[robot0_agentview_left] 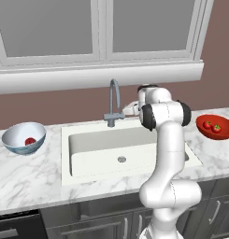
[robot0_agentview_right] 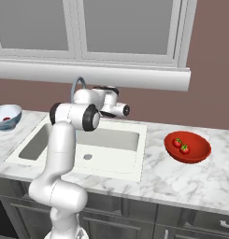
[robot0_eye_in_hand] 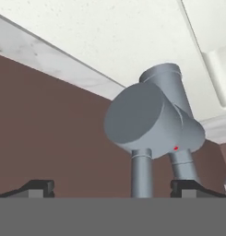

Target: Pick the tomatos from the sink and place them in one bowl. Place the peach in the other bowl. Then turn off the sink faucet.

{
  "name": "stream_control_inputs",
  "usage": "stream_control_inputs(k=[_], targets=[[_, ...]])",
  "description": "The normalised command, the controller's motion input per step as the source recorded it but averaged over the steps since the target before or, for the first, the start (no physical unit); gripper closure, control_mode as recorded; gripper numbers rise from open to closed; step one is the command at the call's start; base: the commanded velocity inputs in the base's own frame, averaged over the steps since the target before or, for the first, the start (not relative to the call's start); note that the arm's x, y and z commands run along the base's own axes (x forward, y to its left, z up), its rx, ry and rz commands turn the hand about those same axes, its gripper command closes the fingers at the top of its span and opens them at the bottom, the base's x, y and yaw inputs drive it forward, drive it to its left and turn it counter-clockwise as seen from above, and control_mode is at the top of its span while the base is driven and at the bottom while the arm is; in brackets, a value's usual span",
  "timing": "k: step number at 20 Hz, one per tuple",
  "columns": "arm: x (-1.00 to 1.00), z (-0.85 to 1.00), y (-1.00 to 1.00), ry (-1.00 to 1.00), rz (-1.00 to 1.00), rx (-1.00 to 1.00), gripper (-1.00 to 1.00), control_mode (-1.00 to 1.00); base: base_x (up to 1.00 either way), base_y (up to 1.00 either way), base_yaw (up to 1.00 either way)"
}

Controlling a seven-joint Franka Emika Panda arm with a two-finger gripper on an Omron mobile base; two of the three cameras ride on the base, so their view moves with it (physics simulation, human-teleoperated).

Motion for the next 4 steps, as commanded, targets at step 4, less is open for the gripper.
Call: stream_control_inputs(k=[4], targets=[[0.24,-0.03,0.71,0.05,0.16,0.04,-1.00,-1.00,0.00,0.00,0.00]])
